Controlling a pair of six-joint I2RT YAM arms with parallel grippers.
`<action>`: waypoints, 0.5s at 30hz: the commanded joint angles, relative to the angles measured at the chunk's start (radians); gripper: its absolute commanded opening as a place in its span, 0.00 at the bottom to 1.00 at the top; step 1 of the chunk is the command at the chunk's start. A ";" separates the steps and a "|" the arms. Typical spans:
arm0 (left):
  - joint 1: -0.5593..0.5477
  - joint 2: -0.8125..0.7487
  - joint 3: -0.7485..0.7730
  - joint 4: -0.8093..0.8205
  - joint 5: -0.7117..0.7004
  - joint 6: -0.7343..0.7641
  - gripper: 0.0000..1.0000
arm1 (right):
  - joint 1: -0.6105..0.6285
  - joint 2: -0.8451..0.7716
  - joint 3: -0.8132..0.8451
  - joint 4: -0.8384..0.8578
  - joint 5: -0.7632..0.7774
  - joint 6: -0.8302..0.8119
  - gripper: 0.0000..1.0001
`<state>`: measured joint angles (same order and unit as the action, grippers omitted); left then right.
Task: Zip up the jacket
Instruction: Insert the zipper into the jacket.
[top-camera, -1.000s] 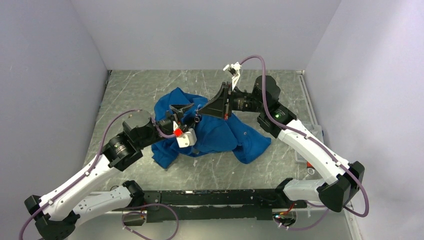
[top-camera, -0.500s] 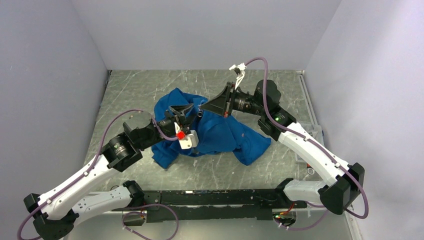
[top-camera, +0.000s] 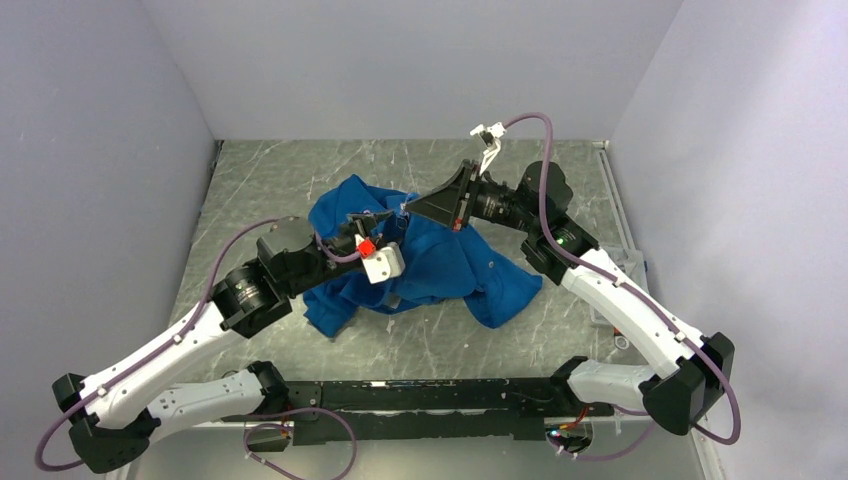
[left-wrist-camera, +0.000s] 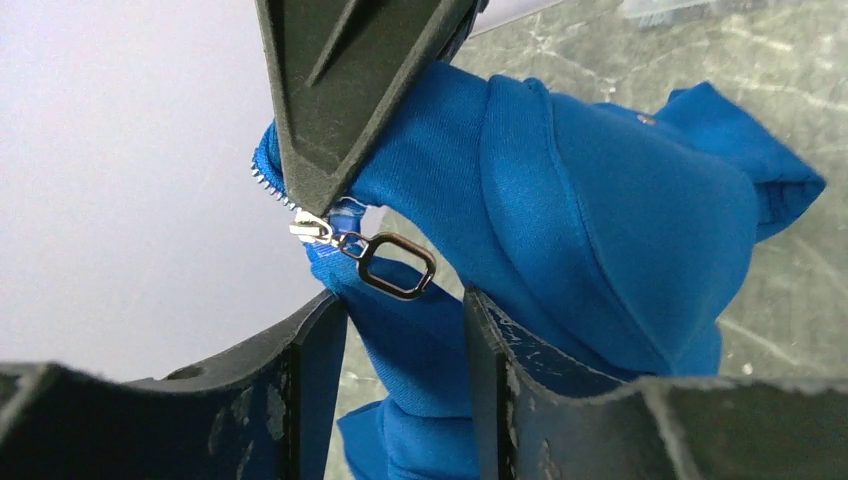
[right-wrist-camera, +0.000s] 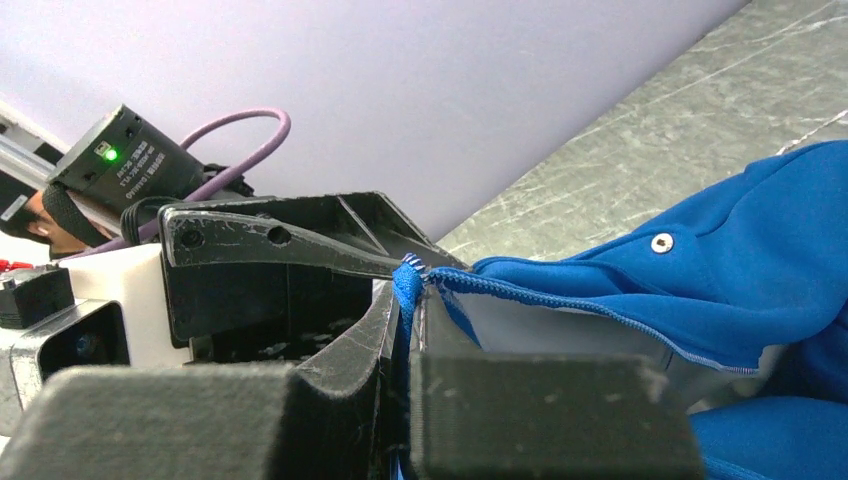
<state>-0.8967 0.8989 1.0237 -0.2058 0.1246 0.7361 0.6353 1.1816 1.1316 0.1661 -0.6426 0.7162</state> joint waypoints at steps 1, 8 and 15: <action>-0.022 0.009 0.049 0.005 0.000 -0.130 0.51 | -0.003 -0.026 0.011 0.149 0.041 0.040 0.00; -0.026 0.029 0.015 0.038 -0.028 -0.133 0.59 | -0.001 -0.032 0.013 0.180 0.059 0.048 0.00; -0.031 0.063 -0.020 0.081 -0.065 -0.131 0.63 | 0.000 -0.042 -0.001 0.212 0.046 0.056 0.00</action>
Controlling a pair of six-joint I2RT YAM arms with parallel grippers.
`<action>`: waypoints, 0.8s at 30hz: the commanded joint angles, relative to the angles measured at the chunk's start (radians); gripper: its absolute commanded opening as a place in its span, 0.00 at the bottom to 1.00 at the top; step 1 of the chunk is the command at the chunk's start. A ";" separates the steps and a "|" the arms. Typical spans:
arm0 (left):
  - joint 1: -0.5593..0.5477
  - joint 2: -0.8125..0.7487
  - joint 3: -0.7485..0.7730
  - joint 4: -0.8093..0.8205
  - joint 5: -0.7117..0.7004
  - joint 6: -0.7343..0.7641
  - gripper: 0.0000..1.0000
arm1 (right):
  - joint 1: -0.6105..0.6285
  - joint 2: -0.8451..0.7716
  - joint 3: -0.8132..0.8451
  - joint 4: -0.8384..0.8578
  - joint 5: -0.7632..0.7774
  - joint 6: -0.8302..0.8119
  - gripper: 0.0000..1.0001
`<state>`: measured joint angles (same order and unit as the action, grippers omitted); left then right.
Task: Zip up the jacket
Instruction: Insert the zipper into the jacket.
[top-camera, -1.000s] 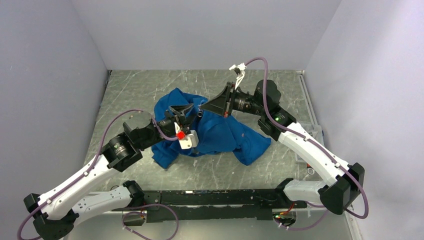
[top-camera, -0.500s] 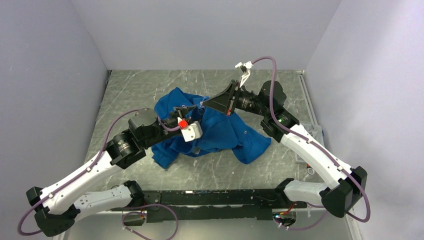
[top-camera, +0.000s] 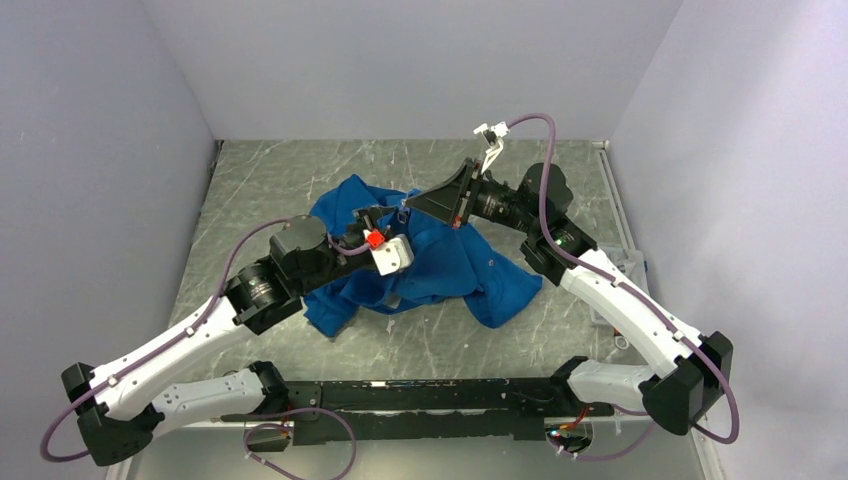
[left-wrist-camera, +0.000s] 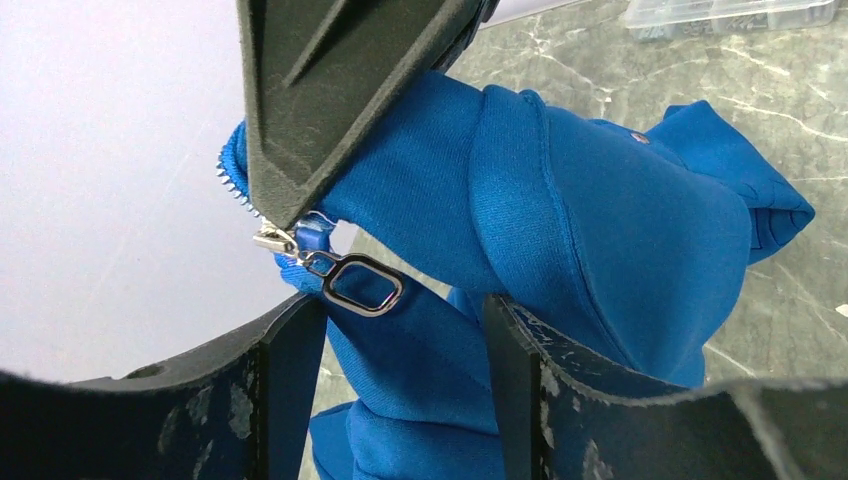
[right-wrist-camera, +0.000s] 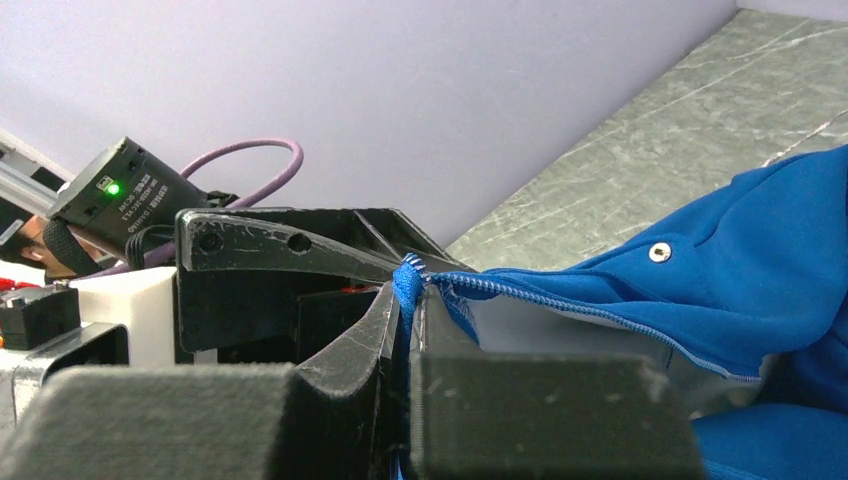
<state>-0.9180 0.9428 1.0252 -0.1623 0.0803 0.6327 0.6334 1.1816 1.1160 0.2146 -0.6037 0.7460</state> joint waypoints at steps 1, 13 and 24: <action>-0.010 0.022 -0.024 0.038 -0.025 -0.027 0.63 | 0.002 -0.043 0.018 0.160 0.000 0.023 0.00; -0.003 0.048 -0.015 0.098 -0.077 -0.015 0.36 | 0.002 -0.080 -0.002 0.110 0.021 -0.019 0.00; 0.008 0.013 0.036 0.003 0.015 -0.022 0.01 | 0.002 -0.090 -0.022 0.092 0.057 -0.038 0.00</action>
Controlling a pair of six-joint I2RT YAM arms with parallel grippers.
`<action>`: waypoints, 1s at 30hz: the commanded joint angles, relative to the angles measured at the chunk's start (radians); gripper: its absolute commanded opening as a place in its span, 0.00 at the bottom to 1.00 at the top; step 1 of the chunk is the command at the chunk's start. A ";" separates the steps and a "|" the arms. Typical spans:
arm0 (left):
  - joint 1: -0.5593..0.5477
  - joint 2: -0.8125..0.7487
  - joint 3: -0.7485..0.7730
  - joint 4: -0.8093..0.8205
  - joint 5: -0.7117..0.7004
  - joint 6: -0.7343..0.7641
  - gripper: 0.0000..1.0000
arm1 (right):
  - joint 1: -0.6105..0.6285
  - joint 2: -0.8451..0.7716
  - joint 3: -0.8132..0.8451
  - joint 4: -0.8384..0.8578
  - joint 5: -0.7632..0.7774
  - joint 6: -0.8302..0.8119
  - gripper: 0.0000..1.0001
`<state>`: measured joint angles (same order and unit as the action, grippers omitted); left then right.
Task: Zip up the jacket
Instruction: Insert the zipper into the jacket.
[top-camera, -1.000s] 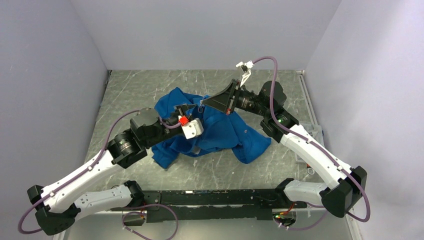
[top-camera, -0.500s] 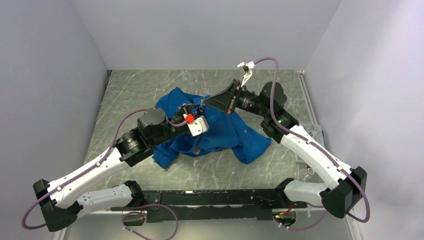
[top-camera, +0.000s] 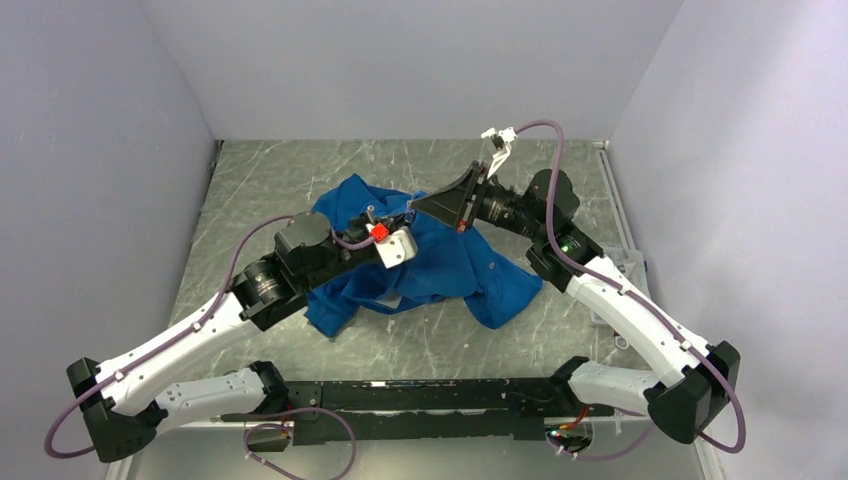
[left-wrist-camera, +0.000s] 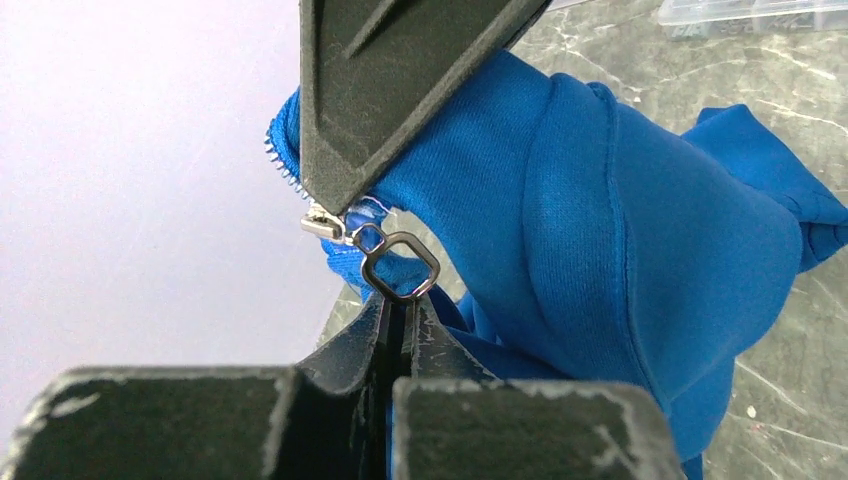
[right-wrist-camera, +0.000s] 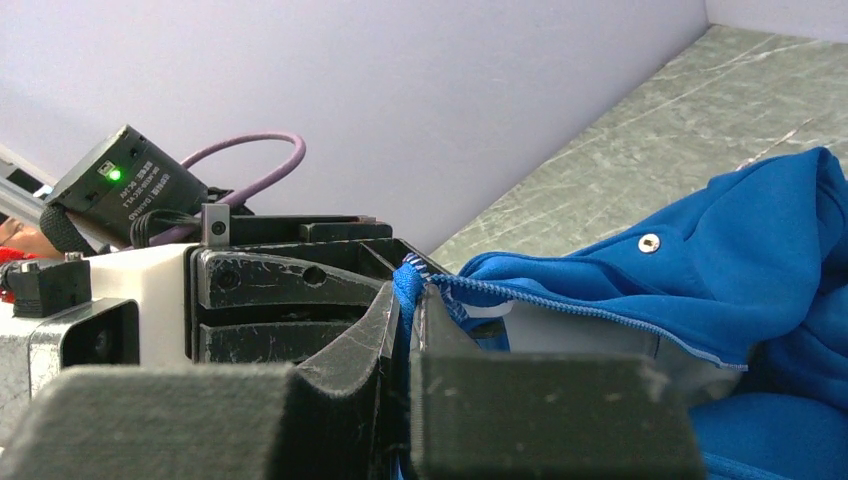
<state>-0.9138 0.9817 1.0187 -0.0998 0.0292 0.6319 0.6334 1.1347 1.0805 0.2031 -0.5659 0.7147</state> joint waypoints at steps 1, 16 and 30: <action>0.004 -0.035 0.041 -0.067 0.086 -0.025 0.01 | 0.002 -0.042 0.012 0.108 0.017 -0.004 0.00; 0.006 -0.134 0.005 -0.108 0.214 0.037 0.00 | 0.000 -0.046 0.004 0.100 -0.029 0.019 0.00; 0.014 -0.113 -0.017 -0.006 -0.015 0.002 0.21 | -0.010 -0.053 -0.029 0.218 -0.140 0.115 0.00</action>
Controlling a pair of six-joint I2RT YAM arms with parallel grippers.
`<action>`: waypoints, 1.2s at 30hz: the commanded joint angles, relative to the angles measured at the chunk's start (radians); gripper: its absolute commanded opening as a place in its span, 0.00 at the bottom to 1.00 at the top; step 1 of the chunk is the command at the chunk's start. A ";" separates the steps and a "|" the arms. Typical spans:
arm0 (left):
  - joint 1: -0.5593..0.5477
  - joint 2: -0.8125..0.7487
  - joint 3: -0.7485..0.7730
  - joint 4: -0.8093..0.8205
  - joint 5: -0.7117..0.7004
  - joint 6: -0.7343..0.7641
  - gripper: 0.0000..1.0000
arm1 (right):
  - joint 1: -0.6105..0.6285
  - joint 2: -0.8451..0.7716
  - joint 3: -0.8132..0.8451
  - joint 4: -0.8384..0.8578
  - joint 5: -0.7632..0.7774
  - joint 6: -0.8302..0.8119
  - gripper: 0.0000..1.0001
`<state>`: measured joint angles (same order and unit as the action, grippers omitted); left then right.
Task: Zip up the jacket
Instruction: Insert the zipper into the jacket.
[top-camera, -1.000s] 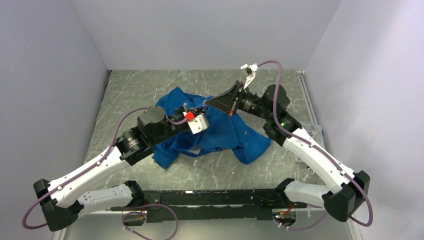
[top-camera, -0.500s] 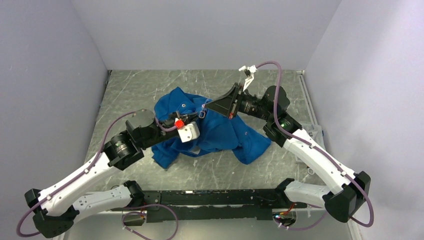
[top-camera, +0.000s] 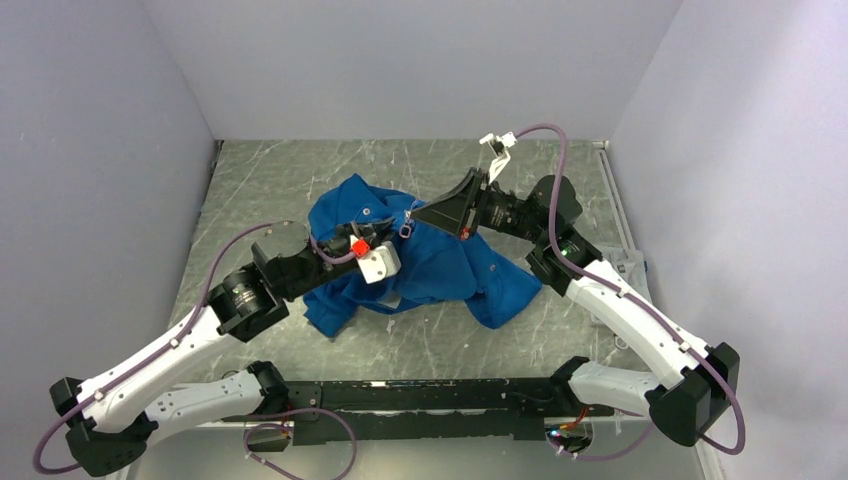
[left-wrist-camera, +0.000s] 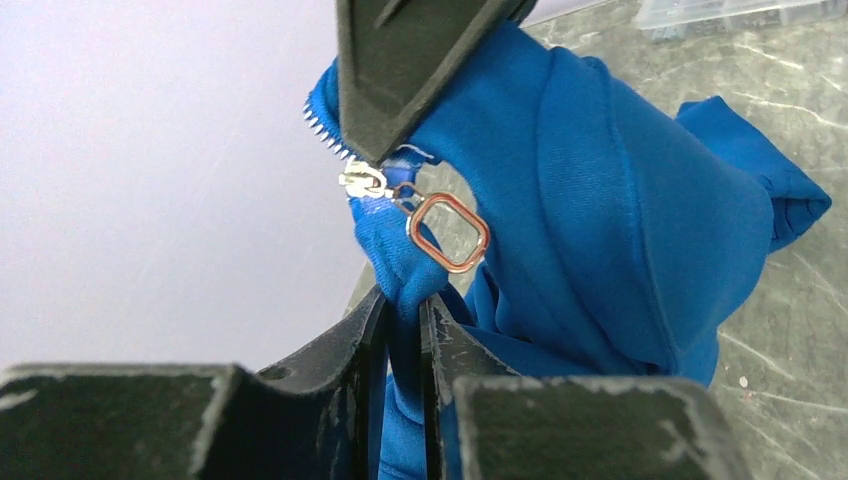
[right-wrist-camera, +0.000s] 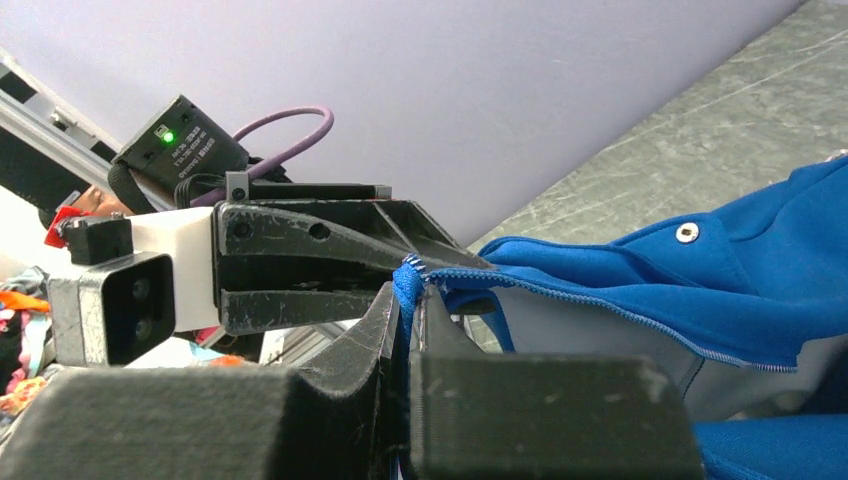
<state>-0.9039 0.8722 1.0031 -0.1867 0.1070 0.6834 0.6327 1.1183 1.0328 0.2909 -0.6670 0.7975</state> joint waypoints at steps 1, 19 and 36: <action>0.005 -0.009 -0.003 0.083 -0.095 -0.060 0.21 | -0.012 -0.039 0.020 0.125 -0.041 0.031 0.00; 0.019 -0.032 -0.021 0.125 -0.173 -0.025 0.48 | -0.028 -0.037 0.026 0.143 -0.068 0.056 0.00; 0.021 -0.011 -0.010 0.122 0.045 -0.099 0.71 | -0.029 0.031 0.092 0.185 0.006 0.082 0.00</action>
<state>-0.8764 0.8268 0.9760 -0.1085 0.1215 0.6392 0.6071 1.1522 1.0489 0.3473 -0.6876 0.8494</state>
